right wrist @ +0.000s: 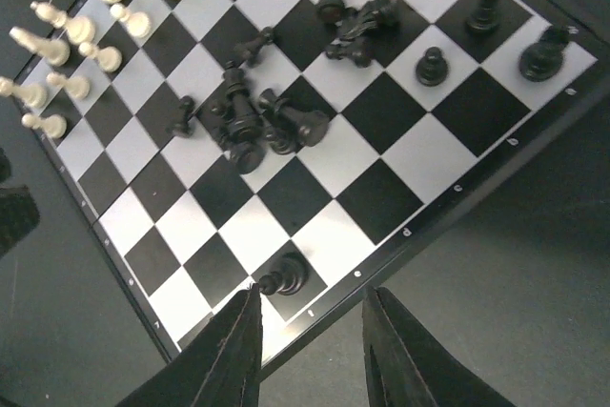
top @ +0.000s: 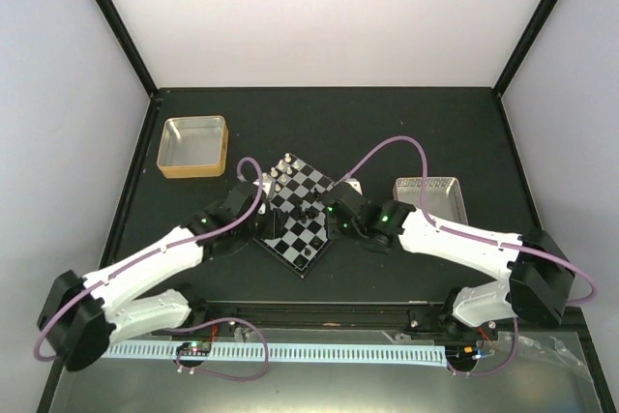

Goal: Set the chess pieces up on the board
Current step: Pick up the chess piece from the chessboard.

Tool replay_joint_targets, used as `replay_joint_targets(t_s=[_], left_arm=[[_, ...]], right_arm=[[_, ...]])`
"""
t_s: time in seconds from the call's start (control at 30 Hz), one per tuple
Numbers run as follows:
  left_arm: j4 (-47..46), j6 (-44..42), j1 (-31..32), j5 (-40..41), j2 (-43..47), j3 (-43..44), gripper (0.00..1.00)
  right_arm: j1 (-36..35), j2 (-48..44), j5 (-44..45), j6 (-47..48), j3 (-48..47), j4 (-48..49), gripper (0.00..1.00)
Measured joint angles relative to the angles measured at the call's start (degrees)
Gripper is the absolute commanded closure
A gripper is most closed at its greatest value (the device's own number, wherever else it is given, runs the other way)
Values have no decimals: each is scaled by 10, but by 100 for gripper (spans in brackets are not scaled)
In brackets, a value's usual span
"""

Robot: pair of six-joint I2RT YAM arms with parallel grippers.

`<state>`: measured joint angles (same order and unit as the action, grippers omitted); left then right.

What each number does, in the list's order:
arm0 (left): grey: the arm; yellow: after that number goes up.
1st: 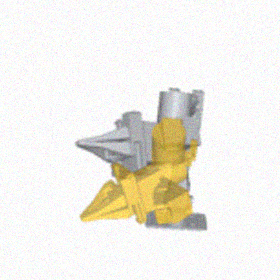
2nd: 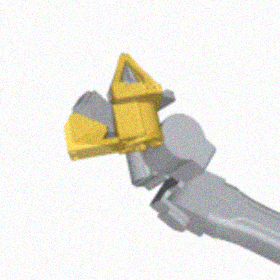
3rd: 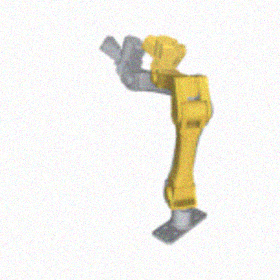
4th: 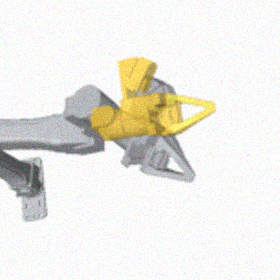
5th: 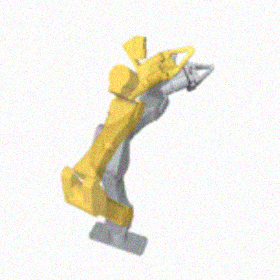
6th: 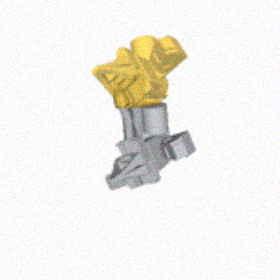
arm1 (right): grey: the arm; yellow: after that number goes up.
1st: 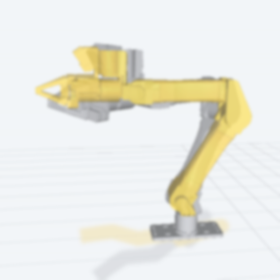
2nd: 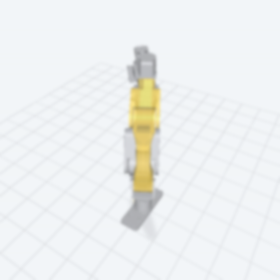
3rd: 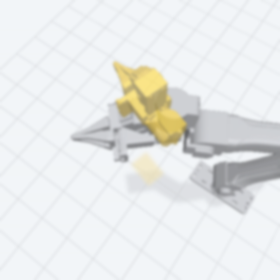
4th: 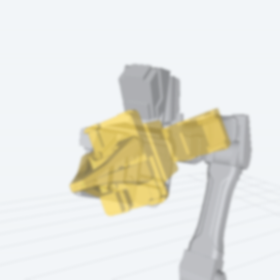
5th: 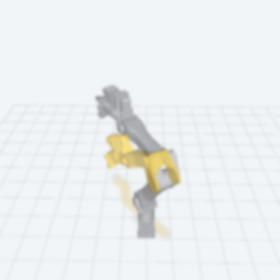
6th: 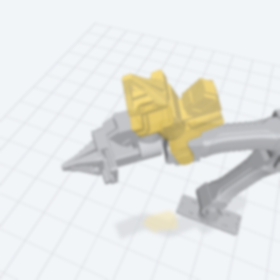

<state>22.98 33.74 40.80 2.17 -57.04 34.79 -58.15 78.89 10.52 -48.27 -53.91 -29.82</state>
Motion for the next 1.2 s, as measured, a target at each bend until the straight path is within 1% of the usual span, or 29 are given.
replay_joint_targets(t_s=[0.07,0.13,0.3,0.4,0.43,0.57,0.63,0.7,0.83,0.87,0.97,1.0,1.07,1.2], left_arm=[[16,2,-5,-6,-39,17,55],[41,2,-14,-12,-78,40,55],[78,-15,-37,-23,-169,109,50],[78,-22,-45,-26,-206,120,49],[78,-25,-46,-27,-217,120,50],[85,-31,-48,-26,-274,133,58],[86,-31,-49,-26,-292,140,58],[85,-31,-49,-26,-307,150,56],[80,-26,-49,-26,-323,166,55],[78,-24,-49,-26,-326,167,56],[75,-19,-49,-26,-334,167,70],[75,-18,-49,-26,-337,167,73],[74,-16,-49,-24,-345,168,73],[74,-15,-49,-24,-357,180,67]], right_arm=[[3,-5,7,-18,4,-5,69],[4,-6,14,-32,4,-7,70],[5,-9,23,-47,3,-6,70],[5,-10,24,-46,3,-6,70],[5,-10,24,-45,3,-6,70],[5,-15,23,-30,3,-6,71],[5,-21,21,-19,3,-6,71],[5,-30,17,-8,8,0,71],[5,-53,8,12,40,12,71],[5,-58,6,17,50,14,71],[5,-63,-4,30,70,16,71],[5,-63,-6,34,75,17,71],[5,-67,-7,40,84,23,71],[5,-80,-10,45,100,39,72]])
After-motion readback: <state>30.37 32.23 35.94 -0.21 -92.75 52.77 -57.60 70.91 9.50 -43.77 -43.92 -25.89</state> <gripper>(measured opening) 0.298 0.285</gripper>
